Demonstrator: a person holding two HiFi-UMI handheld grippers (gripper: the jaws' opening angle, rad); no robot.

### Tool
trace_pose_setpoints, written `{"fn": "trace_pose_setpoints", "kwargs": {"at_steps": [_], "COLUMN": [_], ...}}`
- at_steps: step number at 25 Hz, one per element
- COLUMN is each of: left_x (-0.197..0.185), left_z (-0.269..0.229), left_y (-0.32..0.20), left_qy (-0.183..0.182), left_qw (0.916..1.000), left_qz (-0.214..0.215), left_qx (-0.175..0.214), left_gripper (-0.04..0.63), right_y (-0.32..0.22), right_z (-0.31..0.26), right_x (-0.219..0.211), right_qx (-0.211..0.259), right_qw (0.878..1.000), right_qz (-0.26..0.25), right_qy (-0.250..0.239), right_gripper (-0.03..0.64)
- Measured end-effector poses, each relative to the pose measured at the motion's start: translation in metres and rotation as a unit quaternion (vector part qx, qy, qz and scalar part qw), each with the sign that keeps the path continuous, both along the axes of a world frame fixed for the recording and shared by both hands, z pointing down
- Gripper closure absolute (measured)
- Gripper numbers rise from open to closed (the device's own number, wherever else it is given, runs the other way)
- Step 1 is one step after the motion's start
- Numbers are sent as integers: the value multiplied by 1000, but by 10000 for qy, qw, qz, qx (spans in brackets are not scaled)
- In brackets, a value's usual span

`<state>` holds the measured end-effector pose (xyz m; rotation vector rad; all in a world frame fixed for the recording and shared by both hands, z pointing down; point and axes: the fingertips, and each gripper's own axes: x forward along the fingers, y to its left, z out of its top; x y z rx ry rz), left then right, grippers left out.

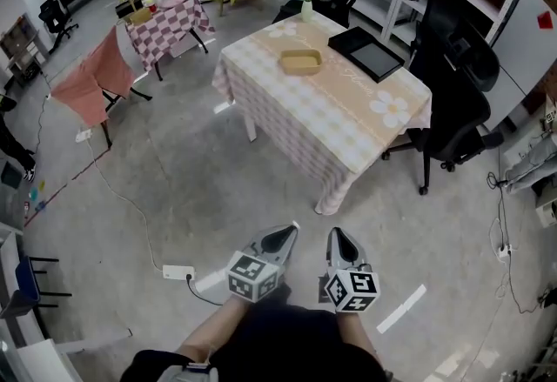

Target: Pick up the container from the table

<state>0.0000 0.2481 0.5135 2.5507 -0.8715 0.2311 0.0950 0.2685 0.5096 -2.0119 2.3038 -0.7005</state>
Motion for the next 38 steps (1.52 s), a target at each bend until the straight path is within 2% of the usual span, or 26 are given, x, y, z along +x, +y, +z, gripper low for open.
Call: {"fn": "trace_pose_setpoints", "kwargs": {"at_steps": [10, 23, 38], "left_x": [-1, -7, -16], "left_z": [-6, -4, -1], "left_y": [-62, -119, -146], "left_qy": [165, 179, 190], "left_qw": [9994, 9985, 9986], "left_qz": [273, 483, 446], "left_qx": [107, 186, 188], "left_gripper": [584, 584, 584], "right_y": [-58, -115, -141], "right_z": [-5, 1, 5], "right_x": [-11, -18, -20], "right_qx": [136, 160, 125], "right_qw": [9997, 9995, 9994], "right_qz": [102, 249, 303], "right_qy": [158, 100, 140], "right_gripper": [612, 611, 611]}}
